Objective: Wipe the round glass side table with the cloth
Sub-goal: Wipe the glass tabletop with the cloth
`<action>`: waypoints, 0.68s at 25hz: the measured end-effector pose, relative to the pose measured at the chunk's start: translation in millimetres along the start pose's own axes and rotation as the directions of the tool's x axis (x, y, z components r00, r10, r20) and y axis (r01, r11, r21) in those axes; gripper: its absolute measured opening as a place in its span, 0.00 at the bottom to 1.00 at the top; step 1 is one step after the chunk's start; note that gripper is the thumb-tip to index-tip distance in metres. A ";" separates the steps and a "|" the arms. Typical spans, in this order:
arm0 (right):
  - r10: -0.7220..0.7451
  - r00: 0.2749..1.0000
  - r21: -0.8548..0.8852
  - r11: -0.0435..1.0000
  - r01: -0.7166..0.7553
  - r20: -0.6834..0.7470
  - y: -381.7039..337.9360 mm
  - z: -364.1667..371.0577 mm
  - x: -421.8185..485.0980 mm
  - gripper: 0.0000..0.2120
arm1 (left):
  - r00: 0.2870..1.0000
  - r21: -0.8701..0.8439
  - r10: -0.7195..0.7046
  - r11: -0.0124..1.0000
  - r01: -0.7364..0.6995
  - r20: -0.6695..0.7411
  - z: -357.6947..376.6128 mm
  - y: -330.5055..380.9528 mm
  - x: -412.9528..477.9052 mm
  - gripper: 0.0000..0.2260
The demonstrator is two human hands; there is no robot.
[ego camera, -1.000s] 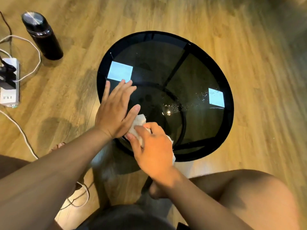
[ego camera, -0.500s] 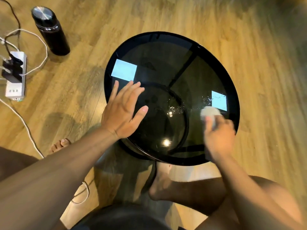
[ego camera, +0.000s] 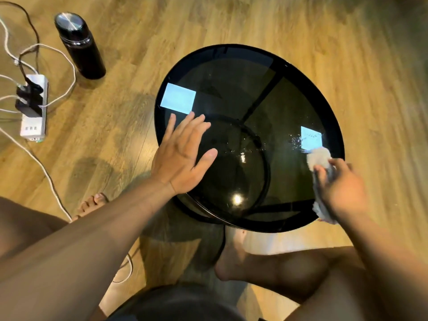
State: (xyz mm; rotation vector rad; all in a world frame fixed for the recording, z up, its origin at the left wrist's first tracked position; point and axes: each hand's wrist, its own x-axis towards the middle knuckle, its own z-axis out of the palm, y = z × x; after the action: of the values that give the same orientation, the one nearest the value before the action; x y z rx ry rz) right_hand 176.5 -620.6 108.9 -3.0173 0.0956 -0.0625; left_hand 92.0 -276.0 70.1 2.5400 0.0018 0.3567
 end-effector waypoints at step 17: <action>-0.138 0.989 -0.001 0.990 0.139 0.048 -6.5 -0.9 -1.3 0.22 | 1.000 -0.018 0.012 1.000 -0.012 -0.017 -3.4 2.1 0.2 0.25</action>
State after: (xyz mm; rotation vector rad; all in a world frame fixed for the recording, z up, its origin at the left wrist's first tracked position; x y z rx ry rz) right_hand 175.6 -614.2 110.5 -3.0236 -0.1187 -0.0023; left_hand 91.2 -275.9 74.0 2.5204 -0.0100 0.3806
